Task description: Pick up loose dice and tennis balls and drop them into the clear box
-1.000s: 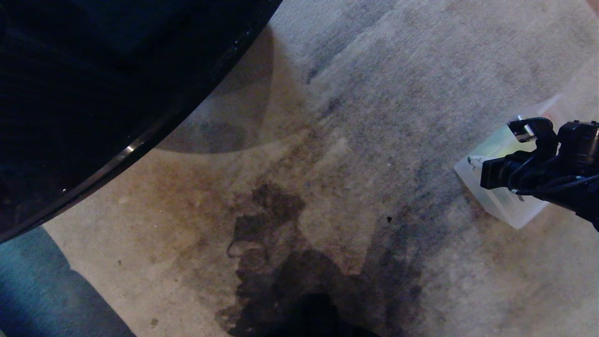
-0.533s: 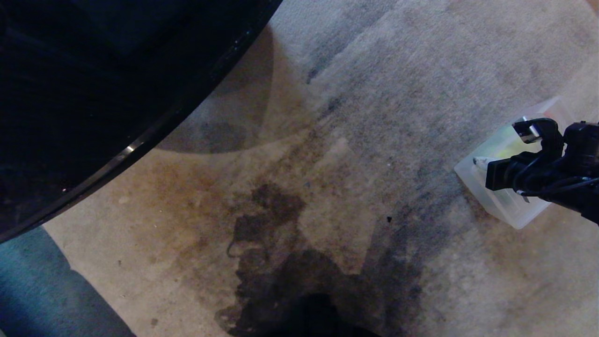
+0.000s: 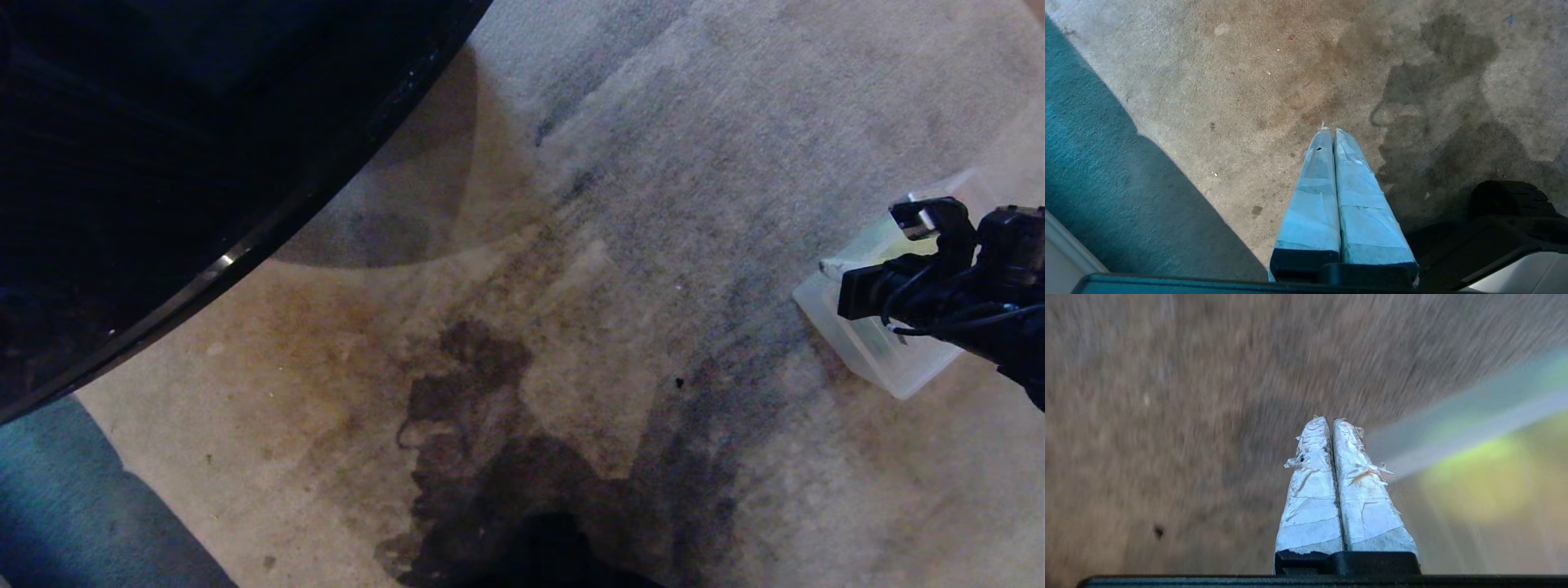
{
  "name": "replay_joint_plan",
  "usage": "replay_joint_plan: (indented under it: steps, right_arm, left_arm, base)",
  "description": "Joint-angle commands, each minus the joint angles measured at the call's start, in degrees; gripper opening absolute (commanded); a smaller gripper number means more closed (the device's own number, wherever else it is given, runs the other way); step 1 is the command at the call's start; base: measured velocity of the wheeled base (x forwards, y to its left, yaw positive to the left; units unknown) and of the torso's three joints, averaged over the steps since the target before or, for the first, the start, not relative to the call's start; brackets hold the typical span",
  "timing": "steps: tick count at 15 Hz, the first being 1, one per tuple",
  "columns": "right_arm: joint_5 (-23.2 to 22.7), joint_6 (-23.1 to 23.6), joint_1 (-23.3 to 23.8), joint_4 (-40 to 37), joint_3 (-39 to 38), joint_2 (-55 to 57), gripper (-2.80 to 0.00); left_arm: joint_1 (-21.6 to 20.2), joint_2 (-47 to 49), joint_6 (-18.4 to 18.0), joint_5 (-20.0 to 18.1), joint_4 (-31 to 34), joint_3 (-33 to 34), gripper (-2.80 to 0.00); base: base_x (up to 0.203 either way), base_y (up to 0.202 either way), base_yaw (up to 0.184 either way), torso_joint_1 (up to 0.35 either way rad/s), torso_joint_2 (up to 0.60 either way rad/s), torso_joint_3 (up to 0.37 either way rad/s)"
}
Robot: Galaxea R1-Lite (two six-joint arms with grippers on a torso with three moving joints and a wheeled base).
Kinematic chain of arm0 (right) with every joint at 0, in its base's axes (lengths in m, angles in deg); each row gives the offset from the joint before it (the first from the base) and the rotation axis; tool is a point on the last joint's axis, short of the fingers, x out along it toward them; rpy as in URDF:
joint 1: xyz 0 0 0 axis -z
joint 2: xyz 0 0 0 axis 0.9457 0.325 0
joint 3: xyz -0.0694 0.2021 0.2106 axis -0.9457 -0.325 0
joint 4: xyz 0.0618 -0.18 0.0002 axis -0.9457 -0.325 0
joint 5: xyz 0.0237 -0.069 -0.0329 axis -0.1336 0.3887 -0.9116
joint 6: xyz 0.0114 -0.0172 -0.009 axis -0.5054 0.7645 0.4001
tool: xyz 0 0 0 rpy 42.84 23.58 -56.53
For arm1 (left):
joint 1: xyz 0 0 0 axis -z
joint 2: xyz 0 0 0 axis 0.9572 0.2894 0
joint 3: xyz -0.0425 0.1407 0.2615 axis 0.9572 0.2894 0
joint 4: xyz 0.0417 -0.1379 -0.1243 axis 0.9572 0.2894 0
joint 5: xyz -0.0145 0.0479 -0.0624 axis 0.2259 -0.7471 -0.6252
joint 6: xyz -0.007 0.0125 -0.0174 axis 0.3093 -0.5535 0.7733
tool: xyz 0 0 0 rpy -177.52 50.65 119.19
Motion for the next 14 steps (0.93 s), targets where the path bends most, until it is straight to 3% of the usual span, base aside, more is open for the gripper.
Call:
replay_joint_plan:
  steps: [1,6,10,14]
  right_arm:
    - [-0.3,0.1,-0.1,1.4,0.1,-0.2,-2.8]
    - [-0.3,-1.8,0.1,-0.4,-1.0,-5.2,-2.8]
    - [0.5,-1.9,0.9,-19.1,-4.8,-20.2,-2.8]
    - [4.7,-1.9,1.0,-35.0,-18.5,-39.5,-2.8]
  left_arm:
    - [0.0,0.0,0.0,0.0,0.0,0.0,-2.8]
    - [0.0,0.0,0.0,0.0,0.0,0.0,-2.8]
    - [0.0,0.0,0.0,0.0,0.0,0.0,-2.8]
    - [0.0,0.0,0.0,0.0,0.0,0.0,-2.8]
  base:
    - [0.0,0.0,0.0,0.0,0.0,0.0]
    - [0.0,0.0,0.0,0.0,0.0,0.0]
    - [0.0,0.0,0.0,0.0,0.0,0.0]
    - [0.0,0.0,0.0,0.0,0.0,0.0]
